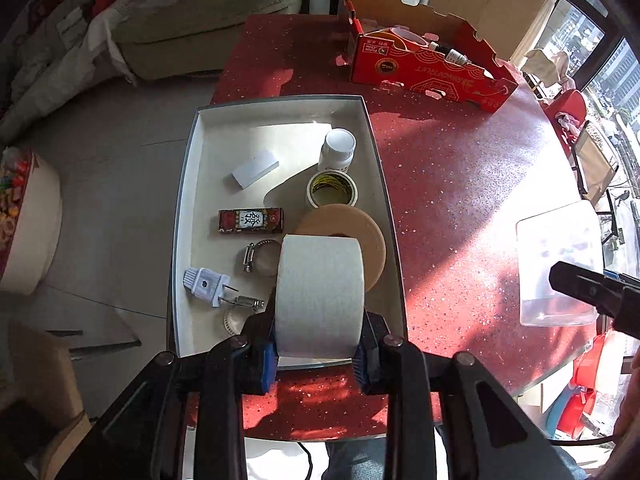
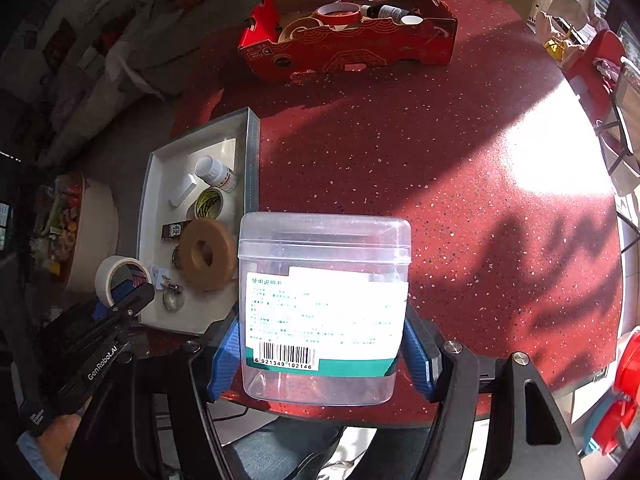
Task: Organize rigid objects
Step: 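Carry the tape roll with left tool while right tool carries the clear container to the tray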
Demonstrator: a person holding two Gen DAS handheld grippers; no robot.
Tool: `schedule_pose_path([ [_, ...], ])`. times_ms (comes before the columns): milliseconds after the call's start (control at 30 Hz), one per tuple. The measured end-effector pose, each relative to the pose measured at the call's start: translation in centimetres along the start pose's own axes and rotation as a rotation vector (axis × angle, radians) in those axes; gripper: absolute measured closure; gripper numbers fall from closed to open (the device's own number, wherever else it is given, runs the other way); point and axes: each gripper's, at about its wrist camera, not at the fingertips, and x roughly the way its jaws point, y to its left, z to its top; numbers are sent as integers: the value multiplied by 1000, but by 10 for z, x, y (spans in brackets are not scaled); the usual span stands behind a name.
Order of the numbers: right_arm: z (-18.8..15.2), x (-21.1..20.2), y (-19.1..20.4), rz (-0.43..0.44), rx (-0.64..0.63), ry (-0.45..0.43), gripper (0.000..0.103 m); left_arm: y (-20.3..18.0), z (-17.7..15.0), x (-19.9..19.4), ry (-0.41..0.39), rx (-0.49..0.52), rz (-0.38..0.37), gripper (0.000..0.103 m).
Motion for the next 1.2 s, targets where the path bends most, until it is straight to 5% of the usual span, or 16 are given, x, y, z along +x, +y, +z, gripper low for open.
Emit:
schedule_pose_path([
  [333, 9, 11, 47, 27, -121, 7, 33, 43, -9, -4, -8, -117, 34, 71],
  [1200, 36, 36, 127, 51, -313, 50, 33, 56, 0, 25, 21, -173, 4, 71],
])
